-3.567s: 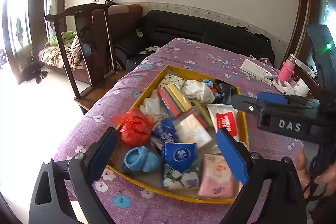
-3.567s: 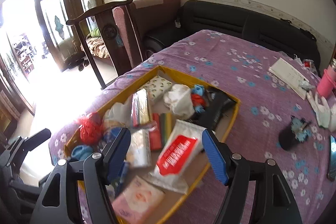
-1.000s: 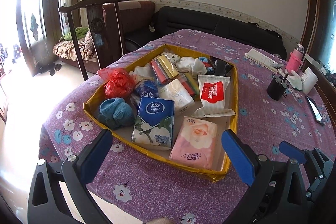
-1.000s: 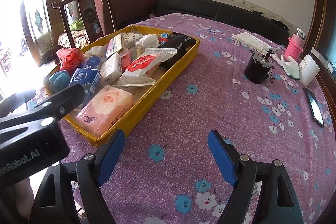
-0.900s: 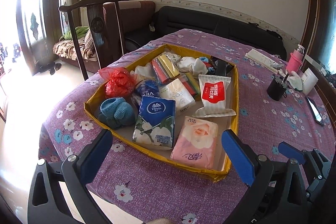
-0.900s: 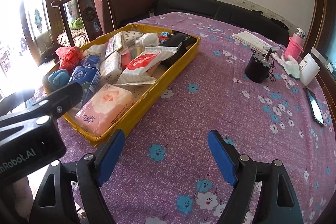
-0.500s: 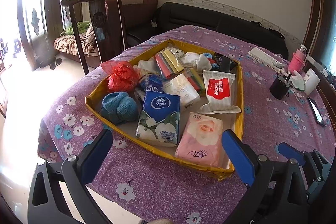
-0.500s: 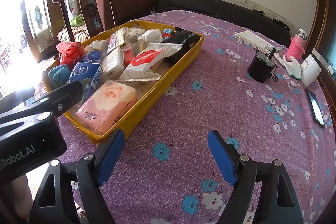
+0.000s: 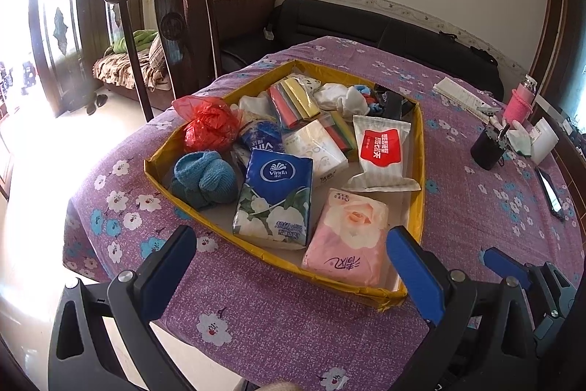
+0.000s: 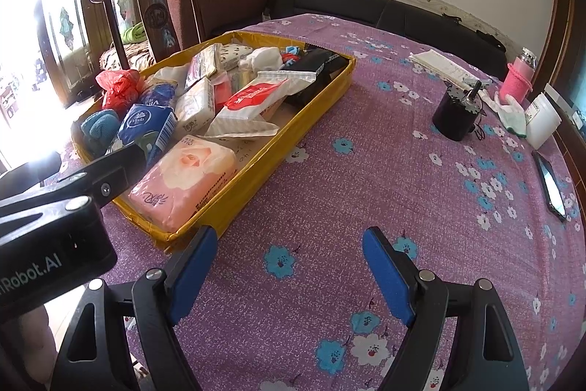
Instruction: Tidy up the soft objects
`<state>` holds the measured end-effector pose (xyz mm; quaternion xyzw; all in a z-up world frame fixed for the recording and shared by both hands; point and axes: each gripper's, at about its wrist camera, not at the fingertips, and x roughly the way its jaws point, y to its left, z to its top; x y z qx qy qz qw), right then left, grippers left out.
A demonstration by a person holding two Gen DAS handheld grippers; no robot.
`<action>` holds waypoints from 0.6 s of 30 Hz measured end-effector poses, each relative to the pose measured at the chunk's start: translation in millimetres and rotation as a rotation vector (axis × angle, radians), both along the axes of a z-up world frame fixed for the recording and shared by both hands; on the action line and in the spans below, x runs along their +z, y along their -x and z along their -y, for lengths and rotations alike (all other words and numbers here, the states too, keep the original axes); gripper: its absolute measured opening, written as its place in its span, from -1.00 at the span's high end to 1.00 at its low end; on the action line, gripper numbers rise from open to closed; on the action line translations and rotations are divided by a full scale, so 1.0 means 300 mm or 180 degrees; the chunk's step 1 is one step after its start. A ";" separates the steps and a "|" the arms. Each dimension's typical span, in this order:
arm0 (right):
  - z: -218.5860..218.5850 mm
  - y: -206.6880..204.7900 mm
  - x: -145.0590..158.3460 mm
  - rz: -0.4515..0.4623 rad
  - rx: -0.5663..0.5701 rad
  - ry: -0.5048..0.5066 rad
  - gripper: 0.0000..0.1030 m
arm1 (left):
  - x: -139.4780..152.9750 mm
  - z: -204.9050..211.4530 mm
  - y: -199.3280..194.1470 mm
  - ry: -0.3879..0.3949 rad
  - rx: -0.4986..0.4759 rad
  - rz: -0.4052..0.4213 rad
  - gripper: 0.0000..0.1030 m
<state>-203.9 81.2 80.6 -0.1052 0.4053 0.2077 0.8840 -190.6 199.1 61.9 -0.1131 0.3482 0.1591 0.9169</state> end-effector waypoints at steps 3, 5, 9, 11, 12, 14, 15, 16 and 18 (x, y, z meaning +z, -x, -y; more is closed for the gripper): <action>0.002 0.000 -0.002 -0.0001 -0.0002 -0.0006 -0.66 | 0.000 0.005 0.001 -0.0004 -0.0001 -0.0007 -1.00; 0.004 0.001 -0.003 -0.0006 -0.0005 -0.0014 -0.66 | -0.001 0.006 0.002 0.0003 -0.0001 -0.0011 -1.00; 0.004 0.003 -0.002 -0.0008 -0.0003 -0.0016 -0.66 | -0.004 0.004 0.002 0.0011 0.0011 -0.0014 -1.00; 0.002 0.005 -0.003 -0.0009 0.0004 -0.0012 -0.66 | -0.005 0.003 0.003 0.0021 0.0013 -0.0021 -1.00; 0.002 0.004 -0.002 -0.0009 0.0007 -0.0010 -0.66 | -0.006 0.003 0.004 0.0023 0.0015 -0.0022 -1.00; -0.001 0.006 -0.004 -0.0012 0.0017 -0.0004 -0.66 | -0.007 0.001 0.003 0.0026 0.0013 -0.0026 -1.00; -0.003 0.005 -0.004 -0.0013 0.0020 -0.0002 -0.66 | -0.006 0.001 0.003 0.0026 0.0012 -0.0022 -1.00; -0.005 0.006 -0.004 -0.0014 0.0027 0.0001 -0.66 | -0.007 0.001 0.003 0.0030 0.0013 -0.0027 -1.00; -0.008 0.007 -0.005 -0.0013 0.0036 0.0006 -0.66 | -0.009 -0.002 0.004 0.0032 0.0015 -0.0027 -1.00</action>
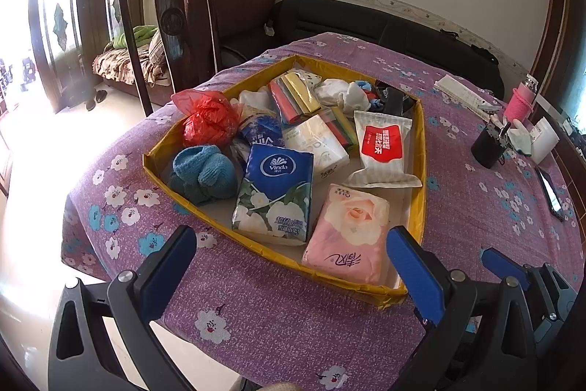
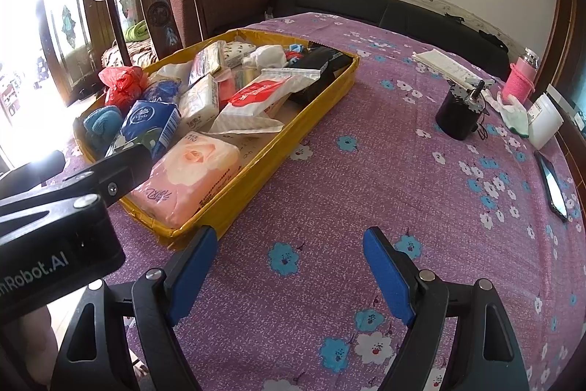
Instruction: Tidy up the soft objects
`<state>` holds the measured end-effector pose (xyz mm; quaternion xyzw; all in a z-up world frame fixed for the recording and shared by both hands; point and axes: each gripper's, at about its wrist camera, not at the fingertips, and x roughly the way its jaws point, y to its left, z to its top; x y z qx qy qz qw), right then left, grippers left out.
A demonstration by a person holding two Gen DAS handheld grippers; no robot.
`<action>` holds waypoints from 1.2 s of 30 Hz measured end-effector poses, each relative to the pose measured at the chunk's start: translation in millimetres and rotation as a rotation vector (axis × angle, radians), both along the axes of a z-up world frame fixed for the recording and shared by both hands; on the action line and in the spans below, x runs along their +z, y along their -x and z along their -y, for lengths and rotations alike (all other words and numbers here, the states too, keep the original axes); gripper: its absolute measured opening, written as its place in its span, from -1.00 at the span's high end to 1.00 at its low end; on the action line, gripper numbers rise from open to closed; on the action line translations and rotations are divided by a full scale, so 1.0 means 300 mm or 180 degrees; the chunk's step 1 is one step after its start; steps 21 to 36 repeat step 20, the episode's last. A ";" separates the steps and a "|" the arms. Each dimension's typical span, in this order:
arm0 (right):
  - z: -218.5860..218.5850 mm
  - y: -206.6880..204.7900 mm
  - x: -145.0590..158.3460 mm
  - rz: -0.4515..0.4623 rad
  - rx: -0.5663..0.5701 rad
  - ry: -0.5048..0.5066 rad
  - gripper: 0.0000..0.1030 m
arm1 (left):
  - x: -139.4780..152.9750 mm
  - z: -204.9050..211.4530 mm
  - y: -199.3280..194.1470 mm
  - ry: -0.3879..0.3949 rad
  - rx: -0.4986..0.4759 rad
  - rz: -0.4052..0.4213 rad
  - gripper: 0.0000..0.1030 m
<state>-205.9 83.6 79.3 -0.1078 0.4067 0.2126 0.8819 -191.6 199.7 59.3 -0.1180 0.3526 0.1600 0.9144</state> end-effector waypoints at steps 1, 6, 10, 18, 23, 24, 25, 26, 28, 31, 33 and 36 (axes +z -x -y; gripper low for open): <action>-0.002 0.001 0.000 0.0001 0.0005 0.0002 -0.66 | -0.001 0.000 0.000 0.0001 0.0002 -0.0002 -1.00; -0.003 0.001 0.000 0.0001 0.0010 0.0003 -0.66 | -0.004 0.000 0.000 -0.0004 0.0004 -0.0002 -1.00; -0.003 0.002 0.000 0.0003 0.0012 0.0000 -0.66 | -0.006 -0.001 -0.001 -0.0004 0.0010 -0.0014 -1.00; 0.008 0.000 0.008 -0.0003 0.0049 -0.0067 -0.66 | -0.005 0.012 -0.001 -0.0054 0.0075 -0.0041 -1.00; 0.015 -0.003 0.011 -0.0010 0.0056 -0.0096 -0.66 | 0.000 0.018 -0.002 -0.0061 0.0096 -0.0053 -1.00; 0.015 -0.003 0.011 -0.0010 0.0056 -0.0096 -0.66 | 0.000 0.018 -0.002 -0.0061 0.0096 -0.0053 -1.00; 0.015 -0.003 0.011 -0.0010 0.0056 -0.0096 -0.66 | 0.000 0.018 -0.002 -0.0061 0.0096 -0.0053 -1.00; 0.015 -0.003 0.011 -0.0010 0.0056 -0.0096 -0.66 | 0.000 0.018 -0.002 -0.0061 0.0096 -0.0053 -1.00; 0.015 -0.003 0.011 -0.0010 0.0056 -0.0096 -0.66 | 0.000 0.018 -0.002 -0.0061 0.0096 -0.0053 -1.00; 0.015 -0.003 0.011 -0.0010 0.0056 -0.0096 -0.66 | 0.000 0.018 -0.002 -0.0061 0.0096 -0.0053 -1.00; 0.015 -0.003 0.011 -0.0010 0.0056 -0.0096 -0.66 | 0.000 0.018 -0.002 -0.0061 0.0096 -0.0053 -1.00; 0.015 -0.003 0.011 -0.0010 0.0056 -0.0096 -0.66 | 0.000 0.018 -0.002 -0.0061 0.0096 -0.0053 -1.00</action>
